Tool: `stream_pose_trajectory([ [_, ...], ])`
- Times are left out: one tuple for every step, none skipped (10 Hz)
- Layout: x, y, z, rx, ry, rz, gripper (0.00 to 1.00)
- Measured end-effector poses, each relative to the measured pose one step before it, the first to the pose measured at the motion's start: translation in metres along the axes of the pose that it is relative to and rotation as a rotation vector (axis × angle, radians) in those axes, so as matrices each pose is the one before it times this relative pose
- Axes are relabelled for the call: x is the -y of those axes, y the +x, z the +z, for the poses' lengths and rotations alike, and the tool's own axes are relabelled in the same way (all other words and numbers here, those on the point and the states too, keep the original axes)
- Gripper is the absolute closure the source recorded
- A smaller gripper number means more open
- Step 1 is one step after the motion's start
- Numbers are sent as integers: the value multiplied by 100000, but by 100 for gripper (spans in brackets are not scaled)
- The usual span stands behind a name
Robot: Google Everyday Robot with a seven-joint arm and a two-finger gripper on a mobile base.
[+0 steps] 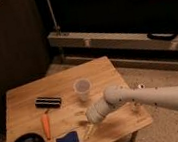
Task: Place the white sponge in the ceramic cup
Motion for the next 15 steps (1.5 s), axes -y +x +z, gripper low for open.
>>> stream_pose_trajectory([
  [30,-31,-52,-61,-25,-345,20],
  [45,-282,78,825,-288,-1528,20],
  [-326,-669,673,2616,-1306,-3449,20],
  [-289,-574,589,1869,-1130,-1860,20],
  [-168,-508,547,1737,-1466,-1799,20],
  [-11,-293,365,990,-1176,-964,20],
  [-164,-204,515,430,-1482,-490,20],
  [-218,-243,423,-88,-1226,-636,20],
  [-318,-135,218,-298,-775,-32,20],
  [-418,35,209,-441,-82,495,20],
  [-451,142,159,-149,39,587,20],
  [-355,196,92,-163,294,512,20],
  [-534,260,206,291,213,690,20],
  [-319,88,178,412,320,72,20],
  [-228,50,213,410,87,-288,20],
])
